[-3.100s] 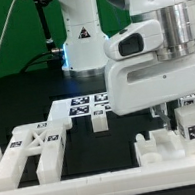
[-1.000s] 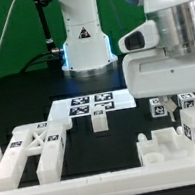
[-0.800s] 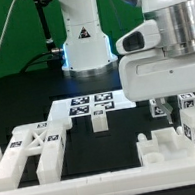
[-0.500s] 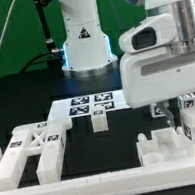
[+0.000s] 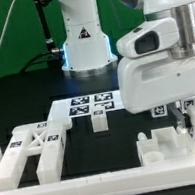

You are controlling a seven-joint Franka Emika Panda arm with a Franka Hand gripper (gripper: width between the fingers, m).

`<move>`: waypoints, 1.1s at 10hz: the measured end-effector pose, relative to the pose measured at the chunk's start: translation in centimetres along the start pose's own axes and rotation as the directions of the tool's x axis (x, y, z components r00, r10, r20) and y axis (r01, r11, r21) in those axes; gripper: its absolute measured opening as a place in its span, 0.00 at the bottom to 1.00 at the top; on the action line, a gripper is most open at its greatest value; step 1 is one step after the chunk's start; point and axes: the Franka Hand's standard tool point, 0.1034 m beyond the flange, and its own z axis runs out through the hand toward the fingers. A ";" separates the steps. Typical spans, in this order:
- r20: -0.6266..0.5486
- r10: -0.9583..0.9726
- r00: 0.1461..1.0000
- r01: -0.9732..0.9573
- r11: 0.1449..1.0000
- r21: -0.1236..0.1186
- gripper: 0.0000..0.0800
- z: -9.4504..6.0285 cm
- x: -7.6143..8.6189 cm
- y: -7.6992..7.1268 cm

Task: Assemble chair

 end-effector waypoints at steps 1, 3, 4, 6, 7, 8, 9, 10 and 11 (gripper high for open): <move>0.000 0.048 0.999 -0.048 0.999 0.000 0.37 0.0 0.0 0.0; -0.007 0.357 0.934 -0.357 0.934 -0.012 0.37 0.0 0.0 0.0; -0.008 0.503 0.864 -0.503 0.864 -0.012 0.37 0.1 -0.1 0.0; 0.019 0.765 0.644 -0.765 0.644 0.011 0.37 0.3 -0.2 -0.2; 0.028 0.841 0.541 -0.841 0.541 0.013 0.37 0.3 -0.3 -0.4; 0.039 0.895 0.445 -0.896 0.444 0.018 0.37 0.2 -0.2 -0.5; 0.046 0.914 0.404 -0.915 0.403 0.023 0.37 0.2 -0.1 -0.5; 0.046 0.906 0.421 -0.907 0.421 0.024 0.37 0.2 -0.1 -0.5; 0.047 0.862 0.505 -0.863 0.505 0.016 0.37 0.2 -0.3 -0.4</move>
Offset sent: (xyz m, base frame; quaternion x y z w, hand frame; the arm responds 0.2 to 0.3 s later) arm -0.0054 -0.0028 -0.0051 -0.0367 0.0085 0.3056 0.9514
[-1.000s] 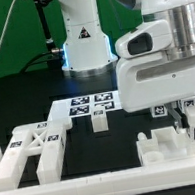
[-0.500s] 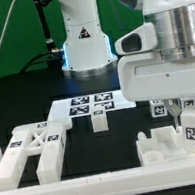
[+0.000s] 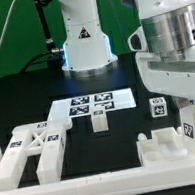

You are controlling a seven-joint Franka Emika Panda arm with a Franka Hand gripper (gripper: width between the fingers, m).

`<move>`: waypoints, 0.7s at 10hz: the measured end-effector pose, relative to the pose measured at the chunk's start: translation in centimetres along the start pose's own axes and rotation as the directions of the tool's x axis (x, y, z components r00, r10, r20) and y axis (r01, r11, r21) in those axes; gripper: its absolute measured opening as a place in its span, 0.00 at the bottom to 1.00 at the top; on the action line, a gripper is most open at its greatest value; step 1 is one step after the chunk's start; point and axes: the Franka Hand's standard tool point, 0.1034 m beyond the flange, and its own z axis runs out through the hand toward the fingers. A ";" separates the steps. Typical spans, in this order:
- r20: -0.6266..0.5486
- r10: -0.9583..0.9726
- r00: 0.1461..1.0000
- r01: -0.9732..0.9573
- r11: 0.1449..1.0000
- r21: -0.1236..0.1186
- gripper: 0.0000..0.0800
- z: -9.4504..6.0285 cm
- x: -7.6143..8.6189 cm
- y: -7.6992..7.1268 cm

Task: Assemble chair

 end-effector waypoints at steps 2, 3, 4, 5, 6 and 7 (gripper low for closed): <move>0.040 -0.301 0.953 0.303 0.953 -0.031 0.75 -0.6 0.8 0.2; 0.063 -0.503 0.862 0.506 0.861 -0.044 0.79 -0.8 0.7 0.1; 0.066 -0.600 0.798 0.603 0.797 -0.044 0.79 -0.7 0.3 0.1; 0.072 -0.675 0.734 0.679 0.733 -0.041 0.81 -0.5 0.2 0.4; 0.073 -0.731 0.678 0.735 0.677 -0.037 0.81 -0.5 0.5 0.4; 0.070 -0.788 0.612 0.791 0.611 -0.040 0.81 -0.5 0.6 0.4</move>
Offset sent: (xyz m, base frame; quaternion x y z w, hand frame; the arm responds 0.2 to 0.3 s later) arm -0.0103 0.0154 0.0019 -0.0441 -0.0182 -0.3515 0.9350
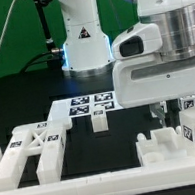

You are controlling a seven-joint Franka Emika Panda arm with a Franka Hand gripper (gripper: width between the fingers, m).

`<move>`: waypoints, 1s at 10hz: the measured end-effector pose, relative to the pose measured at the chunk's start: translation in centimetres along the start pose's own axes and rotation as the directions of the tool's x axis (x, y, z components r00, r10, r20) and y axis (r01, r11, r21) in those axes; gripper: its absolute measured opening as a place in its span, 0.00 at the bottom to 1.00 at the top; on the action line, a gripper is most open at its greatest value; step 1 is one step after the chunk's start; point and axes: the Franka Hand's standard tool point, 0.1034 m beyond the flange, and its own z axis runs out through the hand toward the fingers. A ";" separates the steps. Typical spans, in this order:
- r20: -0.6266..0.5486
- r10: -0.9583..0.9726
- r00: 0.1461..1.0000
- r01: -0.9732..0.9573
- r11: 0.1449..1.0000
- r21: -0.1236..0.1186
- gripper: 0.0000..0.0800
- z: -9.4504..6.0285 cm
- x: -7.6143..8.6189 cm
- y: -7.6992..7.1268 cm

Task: Assemble chair

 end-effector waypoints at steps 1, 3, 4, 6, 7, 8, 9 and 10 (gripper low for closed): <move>-0.018 -0.223 0.975 0.222 0.974 -0.030 0.81 0.1 0.4 0.2; -0.023 -0.304 0.952 0.303 0.952 -0.045 0.80 0.0 0.6 0.3; -0.024 -0.277 0.961 0.276 0.960 -0.044 0.60 0.0 0.6 0.2; -0.027 -0.195 0.980 0.194 0.980 -0.040 0.37 0.0 0.6 0.2; -0.029 -0.148 0.989 0.147 0.988 -0.038 0.36 0.0 0.6 0.2; -0.031 -0.076 0.997 0.075 0.997 -0.033 0.36 0.0 0.6 0.2; -0.033 -0.013 0.999 0.012 0.999 -0.030 0.36 0.0 0.6 0.2; -0.036 0.073 0.997 -0.074 0.997 -0.027 0.36 0.0 0.6 0.1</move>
Offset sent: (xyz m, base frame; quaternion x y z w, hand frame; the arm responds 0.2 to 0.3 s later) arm 0.0000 0.0000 0.0000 0.0000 0.0000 0.0650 0.9979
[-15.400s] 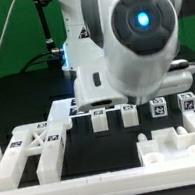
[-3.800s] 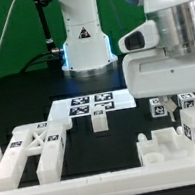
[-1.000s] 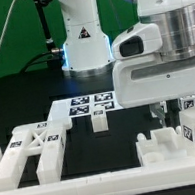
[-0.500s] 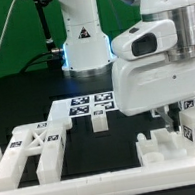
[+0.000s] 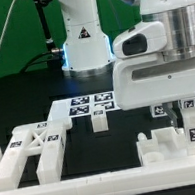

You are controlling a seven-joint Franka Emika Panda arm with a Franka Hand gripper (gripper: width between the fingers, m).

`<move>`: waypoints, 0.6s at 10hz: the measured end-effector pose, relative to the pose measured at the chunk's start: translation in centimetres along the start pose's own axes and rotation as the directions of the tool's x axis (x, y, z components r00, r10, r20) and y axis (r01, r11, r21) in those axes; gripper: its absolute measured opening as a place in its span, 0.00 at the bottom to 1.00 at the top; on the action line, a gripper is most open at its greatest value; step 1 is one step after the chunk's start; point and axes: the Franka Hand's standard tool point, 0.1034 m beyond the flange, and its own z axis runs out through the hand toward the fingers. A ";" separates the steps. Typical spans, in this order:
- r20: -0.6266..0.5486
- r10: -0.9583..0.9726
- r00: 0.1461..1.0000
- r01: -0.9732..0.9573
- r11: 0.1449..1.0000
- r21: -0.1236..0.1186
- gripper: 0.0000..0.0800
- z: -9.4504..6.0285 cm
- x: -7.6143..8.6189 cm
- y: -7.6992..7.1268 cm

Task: Assemble chair

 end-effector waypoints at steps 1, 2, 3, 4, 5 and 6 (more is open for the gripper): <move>-0.004 0.174 0.985 -0.174 0.985 -0.001 0.36 0.1 0.0 0.0; -0.003 0.320 0.947 -0.320 0.947 -0.001 0.36 0.1 -0.1 0.0; -0.002 0.467 0.884 -0.467 0.884 -0.003 0.36 0.0 -0.1 -0.1; 0.002 0.602 0.799 -0.602 0.799 0.000 0.36 0.0 -0.2 -0.3; 0.015 0.756 0.654 -0.756 0.654 0.007 0.36 0.0 -0.3 -0.6; 0.041 0.872 0.488 -0.873 0.488 0.015 0.36 -0.1 -0.2 -0.8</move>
Offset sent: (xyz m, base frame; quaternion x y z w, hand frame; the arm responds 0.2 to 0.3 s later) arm 0.0011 0.0085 0.0092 -0.0072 -0.0059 0.3530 0.9356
